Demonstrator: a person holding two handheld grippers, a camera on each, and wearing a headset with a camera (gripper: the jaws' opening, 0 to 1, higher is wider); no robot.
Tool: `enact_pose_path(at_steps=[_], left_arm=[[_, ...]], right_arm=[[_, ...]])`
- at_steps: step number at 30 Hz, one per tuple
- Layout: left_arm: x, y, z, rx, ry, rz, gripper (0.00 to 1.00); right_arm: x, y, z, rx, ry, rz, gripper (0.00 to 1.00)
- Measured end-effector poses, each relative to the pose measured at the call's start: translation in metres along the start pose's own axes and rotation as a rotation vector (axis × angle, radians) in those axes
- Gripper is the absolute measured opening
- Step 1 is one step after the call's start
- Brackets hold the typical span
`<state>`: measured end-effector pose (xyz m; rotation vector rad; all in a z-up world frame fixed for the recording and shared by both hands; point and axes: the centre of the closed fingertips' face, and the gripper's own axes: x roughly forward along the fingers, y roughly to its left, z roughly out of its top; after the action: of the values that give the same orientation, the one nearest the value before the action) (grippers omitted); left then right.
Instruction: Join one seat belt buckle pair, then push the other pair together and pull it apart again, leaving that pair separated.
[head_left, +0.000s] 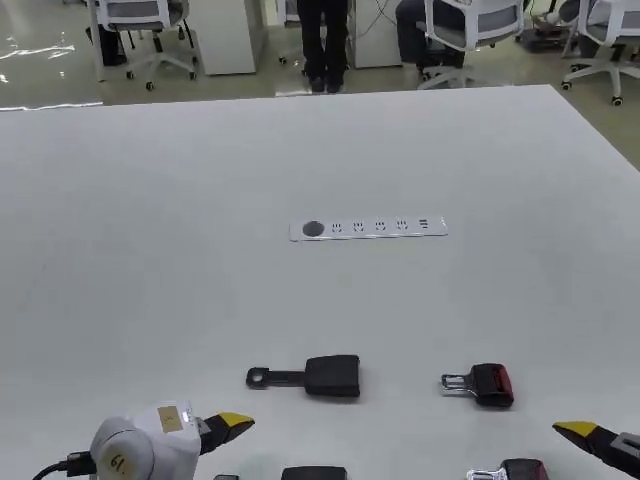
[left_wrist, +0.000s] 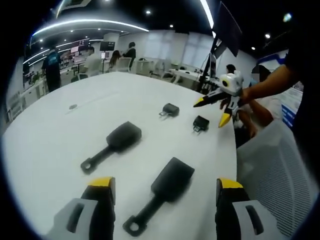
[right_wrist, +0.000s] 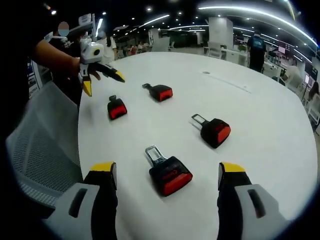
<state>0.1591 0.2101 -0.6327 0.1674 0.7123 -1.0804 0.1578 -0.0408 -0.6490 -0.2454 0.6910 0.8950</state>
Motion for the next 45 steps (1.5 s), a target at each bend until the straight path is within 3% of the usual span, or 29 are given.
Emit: enact_pose_path(at_steps=[11,23,27,29,30,35,37,40,45], left_arm=[[0.025,-0.011,-0.01,0.084,0.089,-0.096,0.71],[0.042,-0.012,-0.02,0.159,0.154,-0.156,0.58],[0.045,-0.009,-0.022,0.171,0.15,-0.158,0.55],[0.046,-0.009,-0.027,0.194,0.17,-0.165,0.52],[0.046,-0.007,-0.027,0.221,0.16,-0.166,0.5],[0.046,-0.003,-0.028,0.217,0.161,-0.155,0.42],[0.046,-0.005,-0.03,0.245,0.164,-0.173,0.37],[0.046,-0.003,-0.031,0.249,0.167,-0.166,0.37],[0.047,-0.003,-0.032,0.258,0.153,-0.152,0.36]], right_arm=[[0.012,-0.002,-0.018,-0.049,0.075,0.085,0.72],[0.018,0.0,-0.03,-0.109,0.142,0.163,0.57],[0.02,0.0,-0.034,-0.142,0.172,0.182,0.53],[0.021,0.0,-0.036,-0.153,0.182,0.192,0.51],[0.02,0.001,-0.036,-0.154,0.185,0.203,0.5],[0.021,-0.002,-0.035,-0.182,0.2,0.21,0.45],[0.021,-0.005,-0.035,-0.203,0.211,0.205,0.42],[0.019,-0.005,-0.033,-0.215,0.225,0.212,0.35],[0.017,-0.004,-0.031,-0.217,0.243,0.207,0.34]])
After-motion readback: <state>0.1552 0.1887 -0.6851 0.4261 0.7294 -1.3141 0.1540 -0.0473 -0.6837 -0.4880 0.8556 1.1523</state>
